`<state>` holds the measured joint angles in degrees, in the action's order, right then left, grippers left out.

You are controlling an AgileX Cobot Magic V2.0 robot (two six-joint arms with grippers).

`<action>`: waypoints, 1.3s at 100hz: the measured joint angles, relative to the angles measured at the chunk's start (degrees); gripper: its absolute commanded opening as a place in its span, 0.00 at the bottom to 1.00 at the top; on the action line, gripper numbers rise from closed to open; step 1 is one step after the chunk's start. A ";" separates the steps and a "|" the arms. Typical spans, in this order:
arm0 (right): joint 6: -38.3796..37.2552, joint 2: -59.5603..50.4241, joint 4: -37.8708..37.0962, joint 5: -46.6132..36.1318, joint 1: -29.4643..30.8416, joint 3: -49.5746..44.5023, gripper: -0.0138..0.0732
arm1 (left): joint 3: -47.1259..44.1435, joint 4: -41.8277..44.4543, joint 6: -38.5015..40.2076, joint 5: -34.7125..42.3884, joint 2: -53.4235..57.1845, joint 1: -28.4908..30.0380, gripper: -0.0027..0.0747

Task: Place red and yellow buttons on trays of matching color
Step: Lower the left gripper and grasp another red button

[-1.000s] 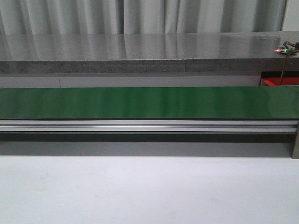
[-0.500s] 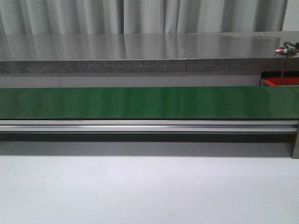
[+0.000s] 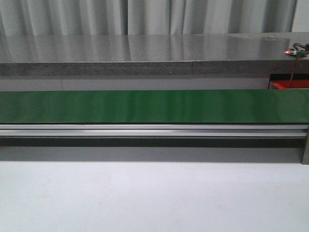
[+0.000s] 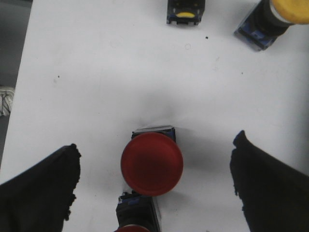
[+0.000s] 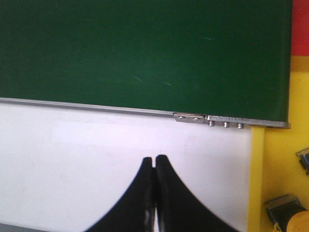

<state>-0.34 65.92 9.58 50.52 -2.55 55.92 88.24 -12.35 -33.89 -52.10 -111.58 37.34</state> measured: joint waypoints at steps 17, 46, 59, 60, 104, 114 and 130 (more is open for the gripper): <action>0.34 0.00 0.00 0.00 0.00 0.00 0.07 | 0.37 0.37 -1.47 -0.13 -1.24 0.00 0.83; 0.34 0.00 0.00 0.00 0.00 0.00 0.07 | 0.37 1.00 -1.81 -0.66 -4.67 0.00 0.80; 0.34 0.00 0.00 0.00 0.00 0.00 0.07 | 0.37 2.71 -1.94 -0.21 -4.67 0.00 0.53; 0.34 0.00 0.00 0.00 0.00 0.00 0.07 | 0.37 2.88 -1.94 -0.21 -4.67 0.00 0.51; 0.34 0.00 0.05 0.00 0.00 0.00 0.07 | 2.06 3.16 -1.94 -1.94 -4.67 0.00 0.16; 0.34 0.00 0.05 0.00 0.00 0.00 0.07 | 4.99 2.85 -1.94 -4.30 -4.47 -1.00 0.16; 0.34 0.00 0.05 0.00 0.00 0.00 0.07 | 9.65 2.12 -1.94 -5.74 -2.25 -4.60 0.17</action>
<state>0.00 65.92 9.63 50.52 -2.55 55.92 97.90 -10.23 -35.83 -57.84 -113.83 32.74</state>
